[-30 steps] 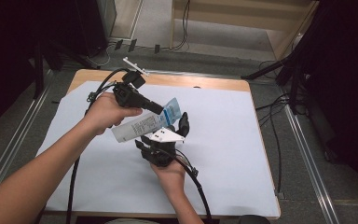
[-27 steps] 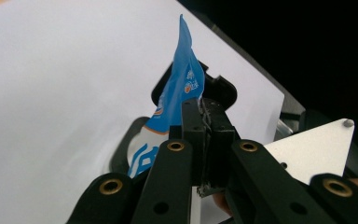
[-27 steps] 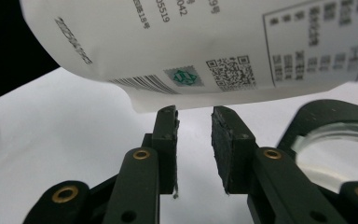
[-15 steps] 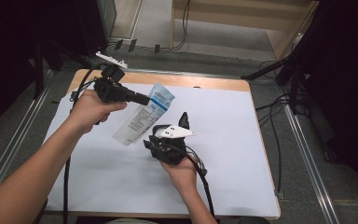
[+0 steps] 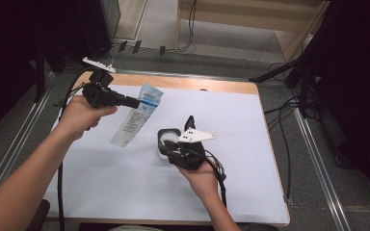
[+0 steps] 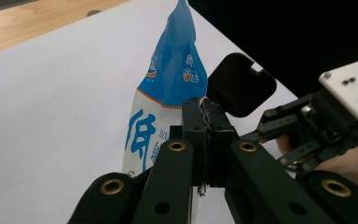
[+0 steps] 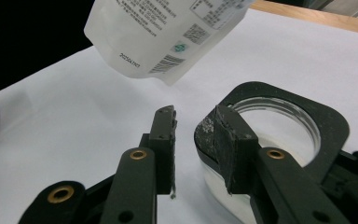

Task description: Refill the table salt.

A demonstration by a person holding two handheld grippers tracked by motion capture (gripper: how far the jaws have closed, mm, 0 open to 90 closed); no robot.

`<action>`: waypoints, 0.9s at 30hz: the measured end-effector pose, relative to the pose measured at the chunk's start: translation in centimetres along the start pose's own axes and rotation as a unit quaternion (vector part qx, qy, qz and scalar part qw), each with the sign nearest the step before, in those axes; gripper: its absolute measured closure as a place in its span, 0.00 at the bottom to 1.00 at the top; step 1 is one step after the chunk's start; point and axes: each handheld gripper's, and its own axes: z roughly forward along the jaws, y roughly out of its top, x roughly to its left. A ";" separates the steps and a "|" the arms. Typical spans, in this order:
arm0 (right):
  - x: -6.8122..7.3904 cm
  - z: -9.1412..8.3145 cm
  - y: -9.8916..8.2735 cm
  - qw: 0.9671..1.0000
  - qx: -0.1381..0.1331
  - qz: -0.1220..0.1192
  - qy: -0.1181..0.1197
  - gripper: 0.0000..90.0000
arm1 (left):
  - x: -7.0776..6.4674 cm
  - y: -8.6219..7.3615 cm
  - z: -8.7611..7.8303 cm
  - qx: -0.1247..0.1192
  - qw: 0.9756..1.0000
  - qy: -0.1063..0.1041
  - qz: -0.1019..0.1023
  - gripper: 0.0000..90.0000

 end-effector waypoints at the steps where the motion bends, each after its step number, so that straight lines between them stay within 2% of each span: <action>1: -0.1 -0.2 0.0 1.000 0.000 0.002 0.003 0.79 | 0.1 -0.2 -0.2 -0.001 1.000 0.001 -0.003 1.00; 6: -0.3 -1.1 -0.1 1.000 0.007 -0.002 0.002 0.78 | 1.1 -0.8 -0.5 0.004 1.000 0.016 -0.009 1.00; 12: -0.8 -2.1 -0.9 1.000 0.016 -0.001 0.003 0.78 | 3.0 -1.6 -0.6 0.012 0.999 0.042 -0.019 1.00; 13: -0.9 -2.2 -1.0 1.000 0.017 -0.001 0.003 0.78 | 3.2 -1.7 -0.6 0.011 0.999 0.041 -0.021 1.00; 19: -1.6 -3.6 -1.8 1.000 0.019 0.007 -0.004 0.78 | 4.8 -1.6 -0.3 -0.005 0.998 0.062 -0.028 1.00; 23: -2.2 -4.7 -2.3 1.000 0.017 0.016 -0.014 0.78 | 6.2 -2.0 -0.1 -0.016 0.997 0.063 -0.029 1.00; 25: -2.5 -5.1 -2.5 1.000 0.013 0.021 -0.020 0.78 | 6.7 -2.2 -0.3 -0.024 0.997 0.072 -0.034 1.00; 27: -2.9 -5.3 -2.5 0.999 0.011 0.024 -0.023 0.78 | 7.1 -2.3 -0.5 -0.024 0.996 0.071 -0.041 1.00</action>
